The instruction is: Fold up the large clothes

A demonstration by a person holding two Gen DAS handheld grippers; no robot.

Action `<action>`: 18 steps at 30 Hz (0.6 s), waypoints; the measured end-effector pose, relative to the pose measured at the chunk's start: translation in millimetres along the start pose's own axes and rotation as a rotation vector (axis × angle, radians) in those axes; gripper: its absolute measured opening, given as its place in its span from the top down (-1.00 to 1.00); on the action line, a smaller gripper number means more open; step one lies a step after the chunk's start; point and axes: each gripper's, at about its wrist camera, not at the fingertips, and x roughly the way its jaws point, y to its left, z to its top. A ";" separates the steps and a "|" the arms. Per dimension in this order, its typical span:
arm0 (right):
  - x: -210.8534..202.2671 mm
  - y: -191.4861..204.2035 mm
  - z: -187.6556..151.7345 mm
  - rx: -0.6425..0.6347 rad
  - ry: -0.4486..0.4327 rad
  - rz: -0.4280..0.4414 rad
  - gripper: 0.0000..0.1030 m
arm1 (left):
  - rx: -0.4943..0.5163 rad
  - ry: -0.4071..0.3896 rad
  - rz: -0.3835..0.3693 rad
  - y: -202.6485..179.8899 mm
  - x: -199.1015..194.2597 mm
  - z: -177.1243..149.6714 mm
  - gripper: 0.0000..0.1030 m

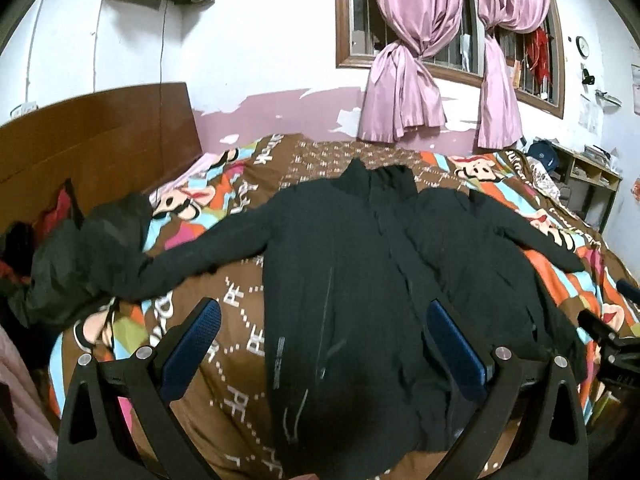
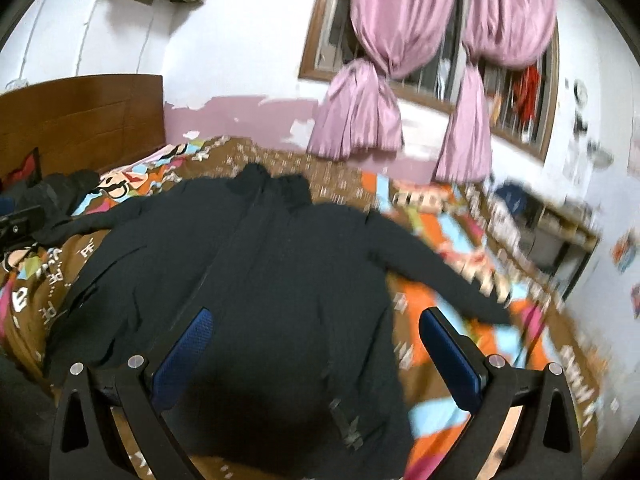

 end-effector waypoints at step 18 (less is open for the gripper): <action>57.1 -55.2 138.6 -0.083 -0.021 0.180 -1.00 | 0.102 -0.106 0.038 -18.2 7.7 97.6 -0.96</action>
